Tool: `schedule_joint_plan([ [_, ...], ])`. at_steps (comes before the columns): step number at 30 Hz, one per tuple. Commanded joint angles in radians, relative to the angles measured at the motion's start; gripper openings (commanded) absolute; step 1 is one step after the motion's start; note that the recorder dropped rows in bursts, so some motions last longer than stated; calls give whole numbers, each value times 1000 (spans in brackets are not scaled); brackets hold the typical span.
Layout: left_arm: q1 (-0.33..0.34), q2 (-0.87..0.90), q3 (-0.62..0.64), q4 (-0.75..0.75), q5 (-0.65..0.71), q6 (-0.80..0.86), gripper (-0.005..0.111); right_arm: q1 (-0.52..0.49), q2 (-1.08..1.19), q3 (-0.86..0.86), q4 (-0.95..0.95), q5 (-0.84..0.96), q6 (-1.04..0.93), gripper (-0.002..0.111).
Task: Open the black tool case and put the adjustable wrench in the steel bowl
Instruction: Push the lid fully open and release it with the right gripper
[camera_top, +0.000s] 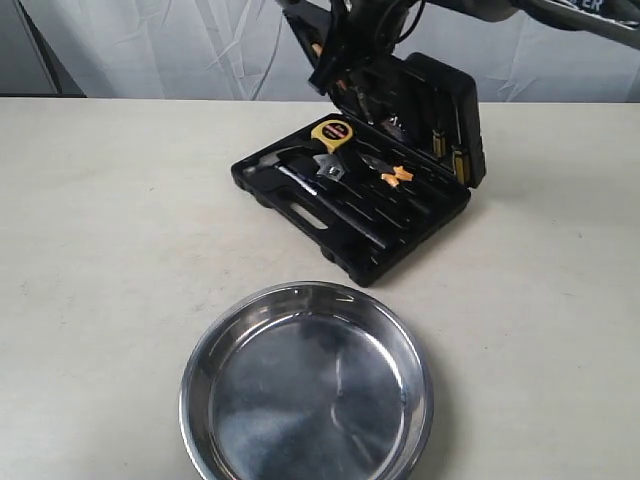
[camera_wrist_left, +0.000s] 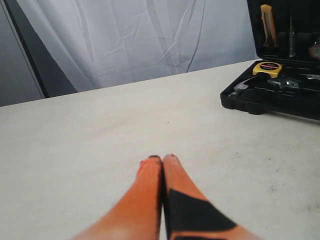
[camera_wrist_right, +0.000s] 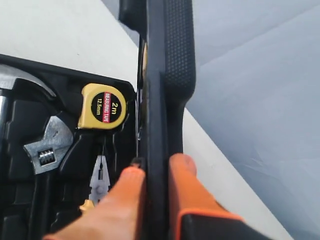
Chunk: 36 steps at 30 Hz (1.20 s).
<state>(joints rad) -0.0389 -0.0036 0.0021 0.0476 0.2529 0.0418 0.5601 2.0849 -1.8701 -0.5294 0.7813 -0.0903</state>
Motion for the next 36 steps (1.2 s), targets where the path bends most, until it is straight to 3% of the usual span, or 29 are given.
schedule_joint_plan([
  [1,-4,4,-2,-1,-14,-4,0,-71,-9,1,41,42,16,0],
  [8,-4,4,-2,-1,-14,-4,0,-118,-11,1,297,46,-61,0],
  [15,-4,4,-2,-1,-14,-4,0,-118,-70,1,351,32,-65,-1],
  [25,-4,4,-2,-1,-14,-4,0,-123,-125,1,292,40,-56,-1],
  [36,-4,4,-2,-1,-14,-4,0,-235,-103,1,196,108,-40,-1],
])
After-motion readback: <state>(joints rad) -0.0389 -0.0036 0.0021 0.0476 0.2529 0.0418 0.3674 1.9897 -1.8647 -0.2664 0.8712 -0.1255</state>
